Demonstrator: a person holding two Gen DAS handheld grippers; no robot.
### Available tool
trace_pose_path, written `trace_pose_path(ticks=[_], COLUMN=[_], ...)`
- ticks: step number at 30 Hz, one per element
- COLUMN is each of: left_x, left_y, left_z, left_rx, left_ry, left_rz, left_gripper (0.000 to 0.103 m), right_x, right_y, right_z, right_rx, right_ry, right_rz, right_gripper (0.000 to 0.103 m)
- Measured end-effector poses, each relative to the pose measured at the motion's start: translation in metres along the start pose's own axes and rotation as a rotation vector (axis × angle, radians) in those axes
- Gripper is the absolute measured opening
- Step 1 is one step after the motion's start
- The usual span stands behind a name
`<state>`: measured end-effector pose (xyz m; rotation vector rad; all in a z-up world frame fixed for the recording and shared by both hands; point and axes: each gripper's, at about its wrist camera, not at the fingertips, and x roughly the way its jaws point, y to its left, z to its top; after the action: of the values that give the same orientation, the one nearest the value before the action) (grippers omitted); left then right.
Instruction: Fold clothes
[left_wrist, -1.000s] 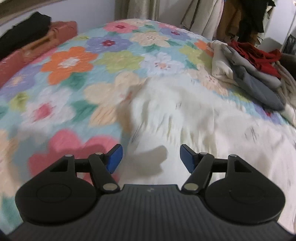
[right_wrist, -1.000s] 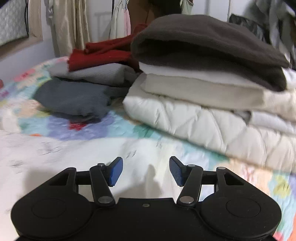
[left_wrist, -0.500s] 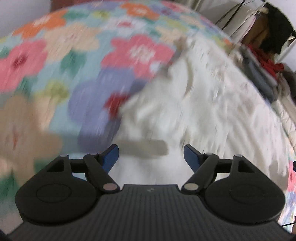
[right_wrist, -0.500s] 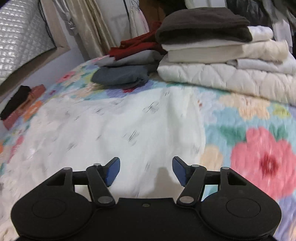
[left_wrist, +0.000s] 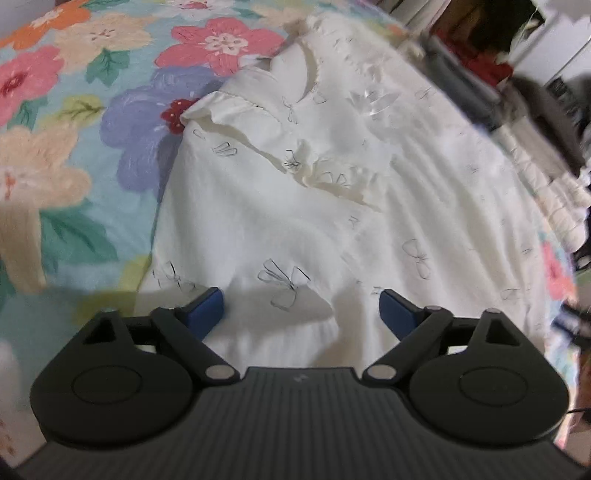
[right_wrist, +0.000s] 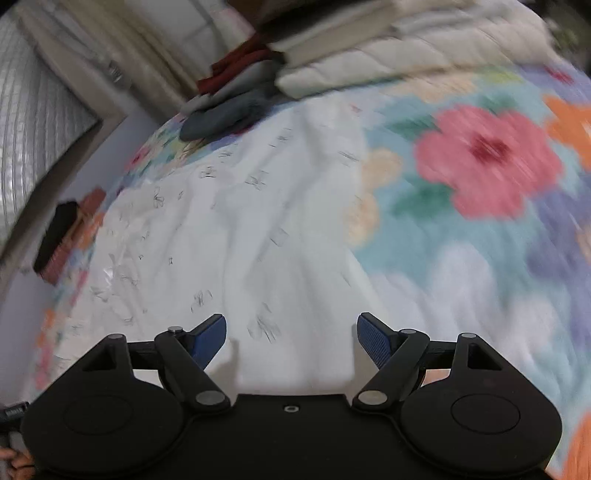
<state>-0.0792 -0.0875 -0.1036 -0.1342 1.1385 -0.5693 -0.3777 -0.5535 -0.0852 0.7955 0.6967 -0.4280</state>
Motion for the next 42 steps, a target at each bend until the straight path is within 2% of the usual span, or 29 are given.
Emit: trace_pose_path(ticks=[1,2,3,7,11,12,13,14,15,16,19,22,24,26,28,30,31,33,34,35,38,41,42], left_x=[-0.002,-0.002,-0.003,0.003,0.017,0.02,0.022,0.023,0.022,0.018,-0.009,-0.048,-0.059,-0.053,-0.045,-0.039,-0.04,-0.038,-0.035,-0.032,-0.017,0.006,0.013], left_y=[0.001,0.004,0.006,0.019,0.014,0.009,0.003,-0.003,-0.009,-0.013,-0.016,-0.017,-0.015,-0.007,-0.002,0.003,0.005,0.007,0.009,0.011,0.021,0.03,0.028], left_z=[-0.001,0.0,0.001,0.001,-0.002,-0.003,-0.004,-0.006,-0.007,-0.009,-0.013,-0.02,-0.028,-0.035,-0.033,-0.029,-0.028,-0.028,-0.027,-0.024,-0.014,-0.005,-0.004], left_rx=[-0.01,-0.023,-0.038,-0.126,-0.089,-0.062,-0.031,0.006,0.039,0.064,0.089,0.109,0.115,0.095,0.071,0.044,0.033,0.022,0.017,0.012,-0.036,-0.102,-0.096], left_ry=[-0.011,-0.019,-0.026,-0.007,0.035,0.04,0.044,0.043,0.037,0.022,-0.079,-0.176,-0.154,-0.099,-0.061,-0.036,-0.031,-0.017,-0.001,0.019,0.085,0.121,0.128], left_rz=[0.021,0.049,0.068,0.092,0.088,0.097,0.11,0.13,0.144,0.147,0.159,0.244,0.273,0.309,0.321,0.319,0.306,0.264,0.245,0.227,0.169,0.116,0.117], left_gripper=[0.064,0.06,0.06,0.066,0.085,0.086,0.083,0.064,0.04,0.001,0.0,0.0,0.0,0.0,0.0,0.002,0.008,0.035,0.062,0.075,0.078,0.088,0.089], right_x=[-0.006,-0.011,-0.015,-0.021,-0.019,-0.017,-0.016,-0.015,-0.012,-0.008,-0.022,-0.065,-0.084,-0.086,-0.068,-0.046,-0.04,-0.035,-0.034,-0.035,-0.036,-0.033,-0.033], right_y=[-0.008,-0.017,-0.025,-0.045,-0.034,-0.028,-0.022,-0.017,-0.012,-0.009,0.002,0.016,0.021,0.02,0.007,-0.009,-0.015,-0.019,-0.017,-0.014,-0.011,-0.018,-0.019], right_z=[-0.008,-0.015,-0.023,-0.067,-0.105,-0.109,-0.112,-0.114,-0.113,-0.111,-0.102,-0.089,-0.085,-0.09,-0.099,-0.108,-0.11,-0.115,-0.117,-0.118,-0.115,-0.114,-0.115], right_rx=[0.014,0.028,0.034,0.043,-0.113,-0.164,-0.204,-0.243,-0.272,-0.28,-0.317,-0.363,-0.39,-0.414,-0.39,-0.339,-0.307,-0.281,-0.289,-0.311,-0.336,-0.276,-0.265], right_ry=[0.009,0.018,0.03,0.103,0.072,0.059,0.046,0.035,0.034,0.042,-0.039,-0.122,-0.128,-0.092,-0.039,0.015,0.029,0.029,0.026,0.026,0.026,0.035,0.037], right_rz=[-0.005,-0.01,-0.017,0.003,0.05,0.037,0.028,0.03,0.044,0.063,0.073,0.157,0.203,0.171,0.104,0.043,0.033,0.022,0.014,0.007,-0.003,0.004,0.004], right_gripper=[0.082,0.082,0.082,0.083,0.084,0.082,0.068,0.055,0.018,0.005,0.005,0.005,0.005,0.005,0.005,0.005,0.005,0.005,0.005,0.005,0.005,0.005,0.005])
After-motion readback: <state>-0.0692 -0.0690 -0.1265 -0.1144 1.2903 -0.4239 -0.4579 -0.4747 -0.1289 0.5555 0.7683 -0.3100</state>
